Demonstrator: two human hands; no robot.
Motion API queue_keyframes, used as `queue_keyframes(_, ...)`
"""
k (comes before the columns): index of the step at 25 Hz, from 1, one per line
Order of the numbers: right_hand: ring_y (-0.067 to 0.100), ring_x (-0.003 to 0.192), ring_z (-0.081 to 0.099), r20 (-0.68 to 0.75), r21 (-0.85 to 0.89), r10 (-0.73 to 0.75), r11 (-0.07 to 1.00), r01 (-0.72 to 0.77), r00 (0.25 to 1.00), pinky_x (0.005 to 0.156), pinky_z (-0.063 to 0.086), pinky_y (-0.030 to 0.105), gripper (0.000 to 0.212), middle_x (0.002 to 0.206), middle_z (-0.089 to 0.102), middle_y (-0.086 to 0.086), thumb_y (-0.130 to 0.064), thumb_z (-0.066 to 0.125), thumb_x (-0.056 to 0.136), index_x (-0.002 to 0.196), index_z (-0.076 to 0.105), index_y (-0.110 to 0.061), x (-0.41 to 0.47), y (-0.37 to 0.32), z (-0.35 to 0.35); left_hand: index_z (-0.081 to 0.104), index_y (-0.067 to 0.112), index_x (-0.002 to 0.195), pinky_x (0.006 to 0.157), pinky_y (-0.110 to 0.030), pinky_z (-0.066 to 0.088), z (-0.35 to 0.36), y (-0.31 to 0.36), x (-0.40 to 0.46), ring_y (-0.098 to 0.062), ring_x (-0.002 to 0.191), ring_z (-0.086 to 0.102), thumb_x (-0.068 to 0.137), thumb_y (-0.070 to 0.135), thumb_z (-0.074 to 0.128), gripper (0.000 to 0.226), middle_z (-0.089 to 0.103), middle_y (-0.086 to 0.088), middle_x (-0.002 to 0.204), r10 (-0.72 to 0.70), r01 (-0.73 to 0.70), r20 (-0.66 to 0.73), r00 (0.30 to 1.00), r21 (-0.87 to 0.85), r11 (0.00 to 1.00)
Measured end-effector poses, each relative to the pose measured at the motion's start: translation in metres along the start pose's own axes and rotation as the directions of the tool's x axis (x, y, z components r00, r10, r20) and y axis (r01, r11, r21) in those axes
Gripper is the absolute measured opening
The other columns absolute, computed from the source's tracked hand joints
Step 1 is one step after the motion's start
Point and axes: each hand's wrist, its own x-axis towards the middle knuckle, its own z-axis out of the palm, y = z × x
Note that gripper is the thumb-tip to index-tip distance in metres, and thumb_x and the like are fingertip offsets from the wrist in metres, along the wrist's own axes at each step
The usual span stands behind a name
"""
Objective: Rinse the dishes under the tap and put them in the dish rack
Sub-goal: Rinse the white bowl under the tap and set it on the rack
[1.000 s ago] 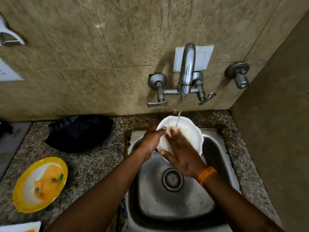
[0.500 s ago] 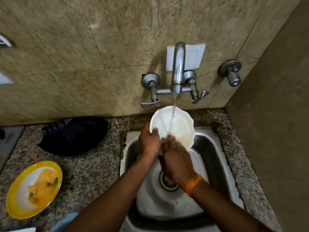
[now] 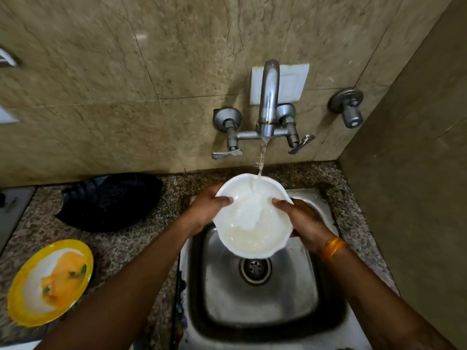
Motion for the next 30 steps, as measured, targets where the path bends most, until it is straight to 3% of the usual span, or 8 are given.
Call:
queue_keyframes(2, 0.027, 0.09, 0.077, -0.048, 0.035, 0.042, 0.999, -0.04, 0.998, 0.077, 0.063, 0.05, 0.019, 0.103, 0.079, 0.008, -0.023, 0.063, 0.098, 0.113, 0.073, -0.018, 0.002, -0.001, 0.006, 0.062, 0.022, 0.136, 0.085, -0.038, 0.057, 0.01, 0.003, 0.002, -0.028, 0.105, 0.072, 0.095, 0.023, 0.067, 0.041, 0.075, -0.003, 0.117, 0.111, -0.115, 0.03, 0.993, 0.34, 0.933)
queue_keyframes(5, 0.016, 0.084, 0.077, -0.222, 0.207, -0.074, 0.971, 0.121, 0.972, 0.072, 0.062, 0.039, 0.015, 0.094, 0.08, -0.004, -0.023, 0.058, 0.103, 0.098, 0.073, -0.025, -0.003, -0.001, 0.032, 0.014, 0.019, 0.163, 0.12, -0.048, 0.029, 0.045, -0.007, -0.003, -0.038, 0.153, 0.024, 0.1, 0.054, 0.044, 0.077, 0.016, -0.018, 0.169, 0.41, -0.203, -0.003, 0.912, 0.866, 0.457)
queue_keyframes(7, 0.02, 0.091, 0.077, -0.288, 0.3, -0.113, 0.932, 0.202, 0.951, 0.081, 0.063, 0.046, 0.018, 0.099, 0.08, -0.002, -0.028, 0.054, 0.105, 0.105, 0.072, -0.023, -0.003, -0.01, 0.047, 0.005, 0.018, 0.164, 0.128, -0.051, 0.008, 0.074, -0.017, -0.019, -0.03, 0.159, -0.004, 0.1, 0.065, 0.014, 0.079, -0.001, -0.014, 0.172, 0.418, -0.298, 0.102, 0.903, 0.848, 0.437)
queue_keyframes(10, 0.029, 0.106, 0.072, -0.401, 0.29, -0.125, 0.922, 0.256, 0.907, 0.096, 0.057, 0.055, 0.024, 0.115, 0.075, 0.011, -0.029, 0.052, 0.106, 0.119, 0.068, -0.017, 0.003, -0.014, 0.049, 0.013, 0.022, 0.164, 0.128, -0.046, 0.016, 0.101, -0.039, -0.045, -0.017, 0.159, 0.007, 0.103, 0.061, 0.006, 0.072, 0.011, -0.005, 0.172, 0.439, -0.498, 0.278, 0.854, 0.679, 0.539)
queue_keyframes(14, 0.018, 0.094, 0.076, -0.41, 0.349, -0.078, 0.907, 0.236, 0.909, 0.09, 0.06, 0.056, 0.019, 0.098, 0.079, -0.007, -0.035, 0.055, 0.105, 0.1, 0.072, -0.029, -0.003, 0.012, 0.039, 0.02, 0.023, 0.163, 0.127, -0.045, 0.017, 0.053, -0.057, -0.038, -0.016, 0.158, 0.014, 0.107, 0.053, 0.023, 0.063, 0.019, 0.0, 0.171, 0.491, -0.706, 0.577, 0.652, 0.698, 0.117)
queue_keyframes(16, 0.013, 0.092, 0.076, -0.435, 0.365, -0.075, 0.897, 0.251, 0.898, 0.087, 0.061, 0.051, 0.018, 0.095, 0.079, -0.014, -0.034, 0.058, 0.103, 0.096, 0.074, -0.033, -0.007, 0.025, 0.04, 0.026, 0.025, 0.162, 0.127, -0.051, 0.009, 0.017, -0.053, -0.023, -0.025, 0.159, 0.013, 0.106, 0.055, 0.022, 0.063, 0.02, 0.0, 0.17, 0.463, -0.576, 0.524, 0.715, 0.816, -0.034)
queue_keyframes(22, 0.014, 0.088, 0.076, -0.49, 0.376, -0.028, 0.895, 0.24, 0.871, 0.086, 0.062, 0.051, 0.021, 0.088, 0.078, -0.012, -0.037, 0.055, 0.104, 0.096, 0.072, -0.028, -0.006, 0.031, 0.058, 0.021, 0.014, 0.162, 0.129, -0.045, 0.005, 0.088, -0.071, -0.059, -0.021, 0.159, 0.004, 0.102, 0.064, 0.006, 0.079, 0.017, -0.012, 0.171, 0.423, -0.607, 0.462, 0.78, 0.725, 0.326)
queue_keyframes(30, 0.027, 0.091, 0.07, -0.26, 0.374, 0.174, 0.925, -0.067, 0.95, 0.081, 0.058, 0.065, 0.009, 0.103, 0.074, 0.003, -0.027, 0.058, 0.102, 0.098, 0.067, -0.026, -0.027, 0.054, 0.027, 0.029, 0.038, 0.159, 0.124, -0.063, 0.0, 0.005, -0.061, -0.016, -0.035, 0.159, -0.001, 0.106, 0.052, 0.027, 0.055, 0.005, -0.007, 0.173, 0.543, -0.563, 0.453, 0.707, 0.825, 0.044)
